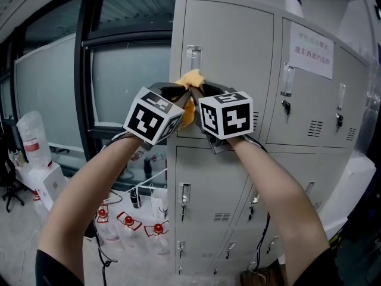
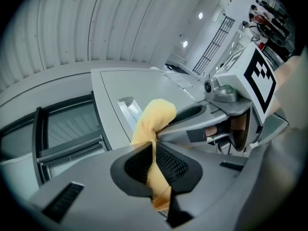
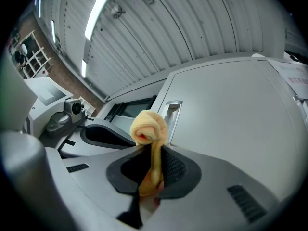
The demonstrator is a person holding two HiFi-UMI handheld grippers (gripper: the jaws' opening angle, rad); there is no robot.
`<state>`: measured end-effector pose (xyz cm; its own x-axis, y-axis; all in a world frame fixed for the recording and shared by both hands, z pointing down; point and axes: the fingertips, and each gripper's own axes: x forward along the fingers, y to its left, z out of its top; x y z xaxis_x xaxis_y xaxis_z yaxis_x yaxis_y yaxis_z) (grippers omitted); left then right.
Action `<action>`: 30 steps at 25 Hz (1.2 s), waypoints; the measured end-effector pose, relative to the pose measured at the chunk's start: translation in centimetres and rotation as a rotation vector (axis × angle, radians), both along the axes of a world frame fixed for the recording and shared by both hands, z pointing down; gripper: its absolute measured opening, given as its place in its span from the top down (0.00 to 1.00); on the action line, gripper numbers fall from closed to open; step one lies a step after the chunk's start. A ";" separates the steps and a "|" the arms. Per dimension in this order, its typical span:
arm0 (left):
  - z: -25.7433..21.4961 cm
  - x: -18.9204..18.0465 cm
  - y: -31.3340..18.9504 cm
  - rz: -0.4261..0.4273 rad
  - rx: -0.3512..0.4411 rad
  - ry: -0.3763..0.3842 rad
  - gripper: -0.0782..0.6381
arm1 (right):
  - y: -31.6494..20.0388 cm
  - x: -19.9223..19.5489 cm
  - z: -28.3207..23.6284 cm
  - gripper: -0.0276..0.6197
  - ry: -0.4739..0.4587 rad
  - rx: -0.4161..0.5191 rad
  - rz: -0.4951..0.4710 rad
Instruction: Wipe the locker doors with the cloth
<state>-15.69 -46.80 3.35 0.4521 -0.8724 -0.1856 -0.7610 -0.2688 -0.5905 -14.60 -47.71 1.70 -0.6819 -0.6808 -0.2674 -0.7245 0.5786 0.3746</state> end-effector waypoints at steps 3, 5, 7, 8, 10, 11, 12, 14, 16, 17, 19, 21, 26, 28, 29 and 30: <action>-0.1 0.4 0.0 -0.035 0.027 -0.044 0.84 | 0.0 0.3 0.0 0.85 0.010 0.006 0.021; -0.1 0.6 0.0 -0.048 0.036 -0.056 0.84 | 0.0 0.5 0.1 0.85 0.019 0.008 0.036; 0.0 0.6 -0.1 -0.062 0.030 -0.056 0.84 | 0.0 0.7 0.1 0.85 0.030 0.009 0.047; 0.0 0.8 0.0 -0.067 0.028 -0.058 0.84 | -0.1 0.8 0.1 0.85 0.032 0.010 0.051; 0.2 1.4 -0.1 -0.066 0.024 -0.063 0.84 | -0.2 1.4 0.2 0.85 0.029 0.008 0.059; 0.3 1.8 -0.1 -0.059 0.021 -0.064 0.84 | -0.2 1.8 0.2 0.85 0.027 0.007 0.063; 0.4 2.3 -0.2 -0.051 0.016 -0.066 0.84 | -0.3 2.3 0.3 0.85 0.025 0.005 0.068; 0.5 3.4 -0.3 -0.036 0.010 -0.074 0.84 | -0.5 3.4 0.5 0.85 0.023 0.003 0.081; 0.7 4.7 -0.5 -0.020 0.008 -0.080 0.84 | -0.6 4.7 0.7 0.85 0.021 0.002 0.097; 0.8 5.3 -0.5 -0.011 0.009 -0.082 0.84 | -0.7 5.4 0.7 0.85 0.021 0.003 0.104; 0.9 6.8 -0.7 0.007 0.009 -0.086 0.84 | -0.8 6.8 0.8 0.85 0.019 0.002 0.120; 0.8 8.4 -0.9 0.024 0.009 -0.090 0.84 | -1.0 8.5 0.8 0.85 0.015 0.001 0.136; 0.8 12.2 -1.3 0.065 0.005 -0.098 0.84 | -1.4 12.3 0.8 0.85 0.004 -0.005 0.177; 0.9 13.7 -1.5 0.082 0.003 -0.100 0.84 | -1.6 13.8 0.8 0.85 -0.001 -0.007 0.194; 0.9 14.4 -1.5 0.091 0.002 -0.104 0.84 | -1.7 14.6 0.8 0.85 -0.004 -0.009 0.202; 0.9 15.1 -1.6 0.099 0.001 -0.109 0.84 | -1.8 15.3 0.8 0.85 -0.007 -0.010 0.210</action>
<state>-0.55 -48.41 4.26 0.5532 -0.8226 -0.1314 -0.6624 -0.3387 -0.6682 0.68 -49.48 2.53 -0.5230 -0.8105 -0.2637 -0.8320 0.4184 0.3643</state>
